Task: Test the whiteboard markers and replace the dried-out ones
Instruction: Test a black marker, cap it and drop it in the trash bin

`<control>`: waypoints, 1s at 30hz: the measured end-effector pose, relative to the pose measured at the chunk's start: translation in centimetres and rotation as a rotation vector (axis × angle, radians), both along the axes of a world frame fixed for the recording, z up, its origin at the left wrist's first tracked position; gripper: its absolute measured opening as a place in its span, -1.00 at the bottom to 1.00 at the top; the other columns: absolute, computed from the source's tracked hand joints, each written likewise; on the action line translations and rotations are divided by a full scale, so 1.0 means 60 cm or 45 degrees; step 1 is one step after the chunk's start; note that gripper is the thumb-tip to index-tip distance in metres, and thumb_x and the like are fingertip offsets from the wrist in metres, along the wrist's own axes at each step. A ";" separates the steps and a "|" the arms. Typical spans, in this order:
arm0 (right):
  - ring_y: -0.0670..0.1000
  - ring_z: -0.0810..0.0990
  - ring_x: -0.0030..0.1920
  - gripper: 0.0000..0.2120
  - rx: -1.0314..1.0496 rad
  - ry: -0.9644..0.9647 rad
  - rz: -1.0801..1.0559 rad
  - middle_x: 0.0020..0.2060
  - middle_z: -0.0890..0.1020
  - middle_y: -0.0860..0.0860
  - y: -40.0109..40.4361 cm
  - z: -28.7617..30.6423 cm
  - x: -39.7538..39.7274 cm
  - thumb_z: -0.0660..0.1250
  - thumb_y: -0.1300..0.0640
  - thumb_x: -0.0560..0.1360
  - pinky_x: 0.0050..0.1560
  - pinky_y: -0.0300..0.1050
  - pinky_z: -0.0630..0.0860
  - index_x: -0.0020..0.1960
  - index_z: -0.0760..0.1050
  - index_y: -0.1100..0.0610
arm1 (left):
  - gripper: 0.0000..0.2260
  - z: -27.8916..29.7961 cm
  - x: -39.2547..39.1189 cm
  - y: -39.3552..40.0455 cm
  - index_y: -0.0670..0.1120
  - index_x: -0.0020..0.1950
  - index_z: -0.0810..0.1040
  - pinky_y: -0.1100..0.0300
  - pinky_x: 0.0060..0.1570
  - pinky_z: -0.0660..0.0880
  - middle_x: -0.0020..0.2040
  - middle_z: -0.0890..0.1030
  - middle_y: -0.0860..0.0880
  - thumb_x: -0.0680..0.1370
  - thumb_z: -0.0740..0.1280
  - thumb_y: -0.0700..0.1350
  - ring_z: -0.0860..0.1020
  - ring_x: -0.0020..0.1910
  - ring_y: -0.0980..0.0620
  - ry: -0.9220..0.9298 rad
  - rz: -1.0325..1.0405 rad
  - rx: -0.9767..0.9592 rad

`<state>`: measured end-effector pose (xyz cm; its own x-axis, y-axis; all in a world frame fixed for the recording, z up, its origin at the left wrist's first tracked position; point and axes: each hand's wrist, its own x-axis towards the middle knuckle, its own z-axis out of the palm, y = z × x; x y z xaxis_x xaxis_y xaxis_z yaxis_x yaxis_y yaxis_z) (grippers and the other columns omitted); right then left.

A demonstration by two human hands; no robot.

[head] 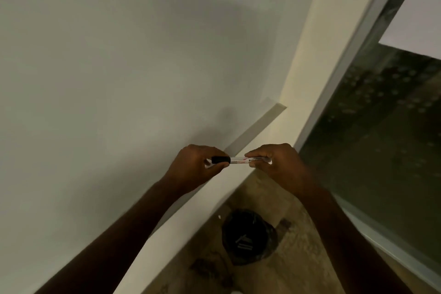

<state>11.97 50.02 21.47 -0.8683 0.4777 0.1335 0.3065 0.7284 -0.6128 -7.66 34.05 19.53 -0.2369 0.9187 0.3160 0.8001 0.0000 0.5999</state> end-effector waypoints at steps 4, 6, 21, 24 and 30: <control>-0.07 0.64 -0.09 -0.80 -0.003 -0.205 -0.045 -0.03 0.72 -0.07 0.036 -0.079 0.014 0.37 0.09 0.57 -0.03 -0.19 0.53 0.16 0.67 0.02 | -0.78 -0.085 0.007 0.044 0.12 0.10 0.70 0.07 -0.18 0.61 -0.09 0.71 0.16 0.53 0.38 0.14 0.60 -0.22 0.23 0.024 -0.003 -0.150; -0.11 0.60 -0.12 -0.79 -0.002 -0.289 -0.065 -0.03 0.71 -0.09 0.052 -0.120 0.020 0.33 0.05 0.59 -0.08 -0.32 0.46 0.19 0.66 0.00 | -0.82 -0.125 0.013 0.065 0.14 0.11 0.70 0.08 -0.16 0.59 -0.08 0.71 0.18 0.53 0.43 0.09 0.54 -0.22 0.29 0.023 0.007 -0.207; 0.16 0.63 0.11 -0.68 -0.345 -0.571 -0.093 0.09 0.69 0.13 0.118 -0.560 0.097 0.25 0.06 0.57 0.14 -0.06 0.48 0.21 0.64 0.17 | -0.45 -0.514 0.099 0.164 0.07 0.23 0.67 0.12 -0.02 0.52 0.09 0.71 -0.07 0.52 0.05 0.30 0.66 0.02 -0.11 0.006 -0.120 -0.848; 0.15 0.58 0.22 -0.71 -0.374 -0.626 -0.069 0.20 0.64 0.14 0.119 -0.658 0.096 0.26 0.14 0.63 0.24 -0.03 0.44 0.30 0.58 0.18 | -0.63 -0.588 0.111 0.177 -0.03 0.30 0.64 0.17 -0.04 0.43 0.13 0.69 -0.16 0.61 0.24 0.10 0.64 0.09 -0.17 -0.042 -0.104 -0.944; 0.17 0.56 0.25 -0.69 -0.424 -0.691 -0.083 0.25 0.61 0.16 0.137 -0.842 0.092 0.20 0.16 0.65 0.28 0.03 0.43 0.33 0.55 0.21 | -0.74 -0.774 0.123 0.206 -0.15 0.31 0.61 0.34 -0.07 0.26 0.19 0.67 -0.19 0.65 0.30 -0.14 0.61 0.15 -0.15 -0.220 -0.080 -1.024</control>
<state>17.47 58.22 -29.06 -0.7382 0.4720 -0.4820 0.6743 0.4949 -0.5480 -0.30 46.40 -26.94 -0.1628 0.8620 -0.4801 0.7092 0.4405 0.5505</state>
